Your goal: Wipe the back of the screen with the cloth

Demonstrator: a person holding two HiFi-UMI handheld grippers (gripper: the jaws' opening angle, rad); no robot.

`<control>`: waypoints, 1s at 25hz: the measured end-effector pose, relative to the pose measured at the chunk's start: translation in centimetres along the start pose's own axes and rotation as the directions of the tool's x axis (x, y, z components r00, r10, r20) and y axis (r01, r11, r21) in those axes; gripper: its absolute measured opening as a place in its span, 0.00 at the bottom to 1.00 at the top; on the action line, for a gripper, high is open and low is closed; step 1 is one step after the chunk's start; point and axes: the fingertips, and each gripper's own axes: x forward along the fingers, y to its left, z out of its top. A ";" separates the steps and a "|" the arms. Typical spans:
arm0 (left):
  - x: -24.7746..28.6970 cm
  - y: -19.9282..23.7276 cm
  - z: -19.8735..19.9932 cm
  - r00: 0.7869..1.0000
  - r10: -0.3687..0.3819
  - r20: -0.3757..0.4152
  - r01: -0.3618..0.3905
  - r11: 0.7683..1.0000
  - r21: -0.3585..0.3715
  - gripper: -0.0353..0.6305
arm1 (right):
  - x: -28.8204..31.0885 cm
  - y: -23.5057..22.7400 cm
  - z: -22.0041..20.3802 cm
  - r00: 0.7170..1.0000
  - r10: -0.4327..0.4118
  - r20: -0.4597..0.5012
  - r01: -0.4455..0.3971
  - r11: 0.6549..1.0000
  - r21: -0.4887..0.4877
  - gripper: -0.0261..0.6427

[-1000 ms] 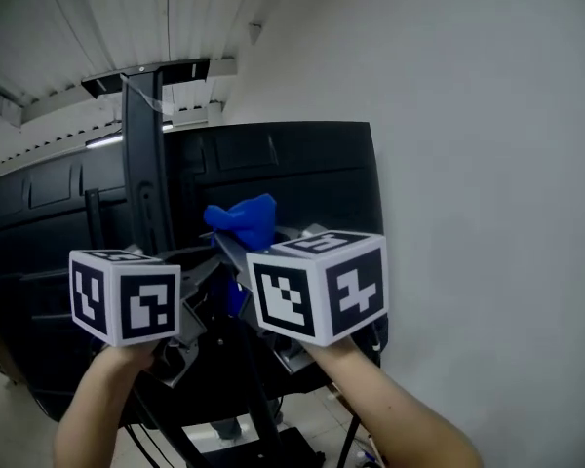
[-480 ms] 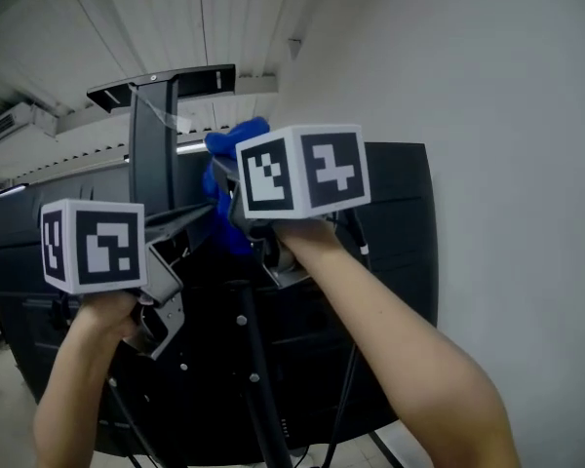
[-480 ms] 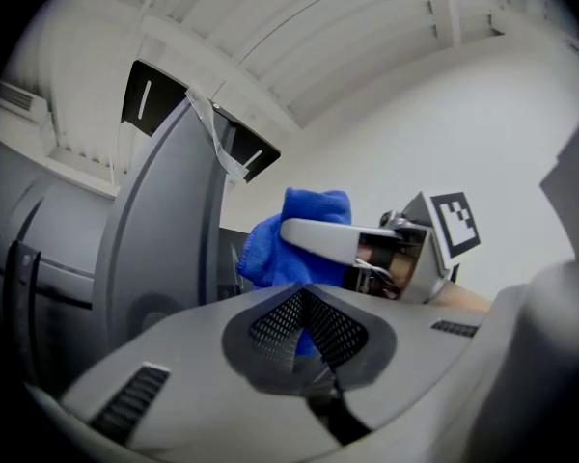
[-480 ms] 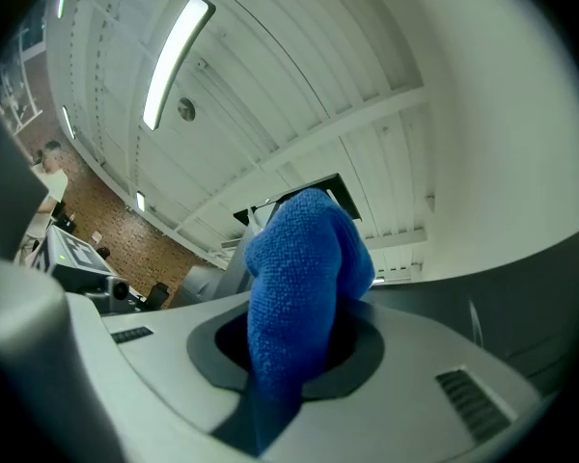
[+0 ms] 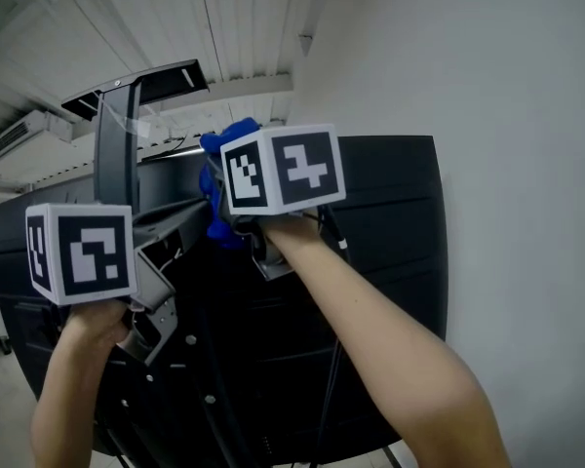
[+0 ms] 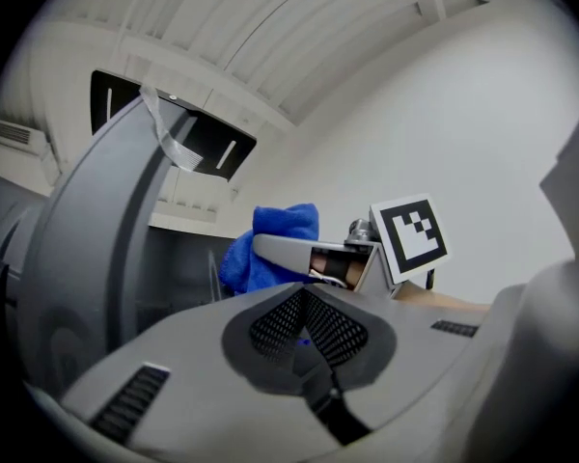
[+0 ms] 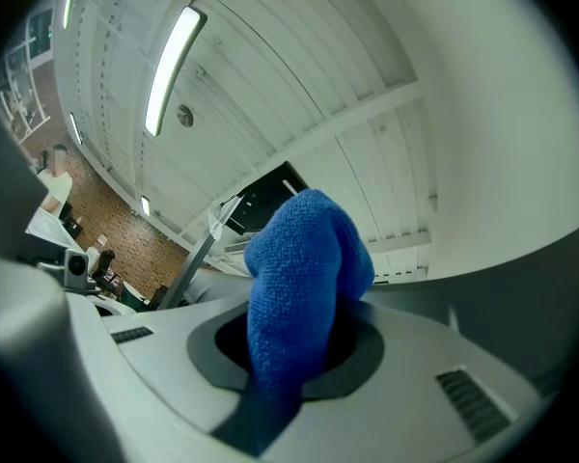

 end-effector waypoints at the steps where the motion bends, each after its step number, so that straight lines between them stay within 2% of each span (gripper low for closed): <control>1: -0.1 0.2 -0.2 1.000 0.006 -0.008 -0.006 1.000 0.001 0.06 | -0.1 0.0 -0.1 1.000 0.000 0.004 0.000 1.000 0.009 0.12; 4: -0.1 0.6 -0.4 1.000 -0.009 -0.019 0.009 1.000 -0.002 0.06 | -0.3 -0.3 -0.2 1.000 -0.019 -0.002 0.019 1.000 0.023 0.12; 9: 0.0 0.3 -0.6 0.994 -0.104 0.039 0.107 0.990 -0.089 0.06 | -2.0 -2.3 -0.5 0.989 -0.129 -0.077 0.128 0.992 -0.020 0.12; 16: -0.1 -0.7 -0.4 0.997 -0.074 0.004 0.074 0.995 -0.070 0.06 | -4.5 -4.1 0.8 0.988 -0.153 -0.030 0.154 0.988 0.012 0.12; 19: 1.7 -0.5 -0.4 0.996 -0.089 -0.002 0.089 0.993 -0.081 0.06 | -5.8 -7.3 1.5 0.977 -0.213 -0.025 0.213 0.977 -0.006 0.12; 22: 5.6 -0.3 -0.4 0.994 -0.111 0.008 0.111 0.989 -0.101 0.06 | -7.5 -12.9 2.6 0.958 -0.285 -0.027 0.284 0.958 -0.038 0.12; 25: 7.7 0.6 -0.5 0.995 -0.102 0.006 0.102 0.987 -0.120 0.06 | -8.6 -16.7 3.0 0.949 -0.316 -0.009 0.316 0.949 -0.003 0.12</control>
